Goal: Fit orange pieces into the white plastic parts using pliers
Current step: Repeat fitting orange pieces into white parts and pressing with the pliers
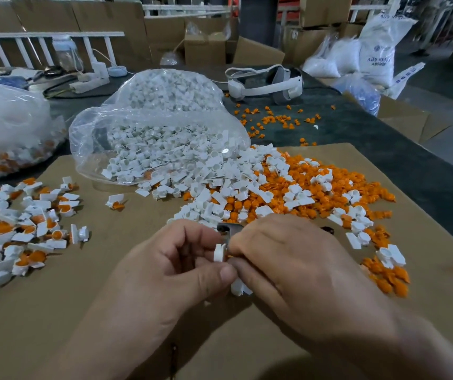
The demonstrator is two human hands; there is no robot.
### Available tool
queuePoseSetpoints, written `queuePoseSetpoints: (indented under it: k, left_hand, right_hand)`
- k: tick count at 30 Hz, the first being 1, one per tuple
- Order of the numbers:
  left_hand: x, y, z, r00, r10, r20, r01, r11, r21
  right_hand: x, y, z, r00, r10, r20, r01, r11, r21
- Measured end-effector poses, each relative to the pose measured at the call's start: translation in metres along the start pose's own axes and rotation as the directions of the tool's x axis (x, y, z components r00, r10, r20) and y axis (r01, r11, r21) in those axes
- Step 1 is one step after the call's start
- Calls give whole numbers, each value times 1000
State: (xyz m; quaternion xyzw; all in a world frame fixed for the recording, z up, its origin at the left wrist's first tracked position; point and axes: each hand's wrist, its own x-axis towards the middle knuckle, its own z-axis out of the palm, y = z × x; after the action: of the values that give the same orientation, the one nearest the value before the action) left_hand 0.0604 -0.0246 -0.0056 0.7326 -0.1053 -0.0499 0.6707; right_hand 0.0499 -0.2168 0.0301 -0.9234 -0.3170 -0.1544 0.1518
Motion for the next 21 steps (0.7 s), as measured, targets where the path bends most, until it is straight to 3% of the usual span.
queuePoseSetpoints:
  k: [3,5,10,14,21]
  left_hand:
    - [-2,-1,1,1000,14,27,-17,991,132]
    - [-4,-1,3,999,19,41,-23,993,116]
    - [-8,3,9,988,156,-8,-149,957,247]
    - [-11,9,10,946,323,-31,-272,842,466]
    - [-9,22,16,864,489,120,-487,749,449]
  right_hand:
    - [0,-1,-3,994,19,112,-16,1000,-21]
    - [0,-2,-4,985,33,170,-31,999,-14]
    - [-1,-3,-4,988,86,125,-106,982,159]
    - [-5,-3,-4,981,158,114,-185,938,294]
    - [-6,-1,0,988,152,42,-157,921,357]
